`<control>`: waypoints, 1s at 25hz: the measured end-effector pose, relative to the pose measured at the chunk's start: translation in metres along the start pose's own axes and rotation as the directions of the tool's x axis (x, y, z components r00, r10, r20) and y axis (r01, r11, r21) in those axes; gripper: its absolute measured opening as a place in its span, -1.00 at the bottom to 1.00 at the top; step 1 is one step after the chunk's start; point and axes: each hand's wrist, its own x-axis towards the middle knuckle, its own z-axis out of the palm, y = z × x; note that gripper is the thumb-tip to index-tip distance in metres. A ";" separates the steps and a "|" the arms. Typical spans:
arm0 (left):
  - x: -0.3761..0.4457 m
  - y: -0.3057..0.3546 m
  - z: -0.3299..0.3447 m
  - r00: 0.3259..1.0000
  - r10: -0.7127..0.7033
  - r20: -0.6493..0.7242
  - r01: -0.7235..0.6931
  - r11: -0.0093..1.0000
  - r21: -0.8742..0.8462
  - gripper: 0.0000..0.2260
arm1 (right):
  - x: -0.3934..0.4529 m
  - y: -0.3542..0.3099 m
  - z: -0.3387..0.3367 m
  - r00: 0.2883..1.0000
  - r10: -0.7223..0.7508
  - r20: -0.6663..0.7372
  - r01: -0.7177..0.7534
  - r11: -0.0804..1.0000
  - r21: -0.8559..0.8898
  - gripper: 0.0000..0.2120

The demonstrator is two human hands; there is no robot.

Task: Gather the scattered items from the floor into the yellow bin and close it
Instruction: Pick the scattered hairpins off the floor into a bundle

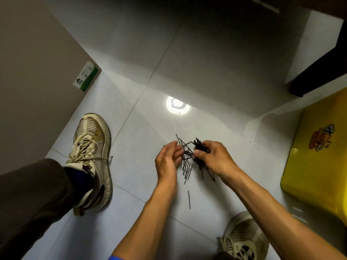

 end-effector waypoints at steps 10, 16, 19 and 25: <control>-0.004 0.009 0.017 0.916 -0.273 0.295 0.361 0.880 -0.309 -0.71 | -0.037 -0.029 0.004 0.984 -0.096 0.148 0.090 0.995 0.048 -0.72; -0.003 0.002 0.002 0.939 -0.282 0.195 0.316 0.933 -0.175 -0.76 | -0.035 0.062 -0.042 0.958 -0.232 -0.169 0.058 0.732 -0.679 -0.72; -0.005 0.000 0.000 0.948 -0.272 0.164 0.290 0.952 -0.102 -0.76 | -0.031 0.100 -0.039 0.973 -0.182 -0.138 -0.004 0.589 -0.808 -0.88; -0.003 0.003 -0.011 0.960 -0.264 0.089 0.273 0.955 -0.111 -0.80 | -0.014 0.072 -0.003 0.964 -0.167 -0.205 0.019 0.819 -0.574 -0.87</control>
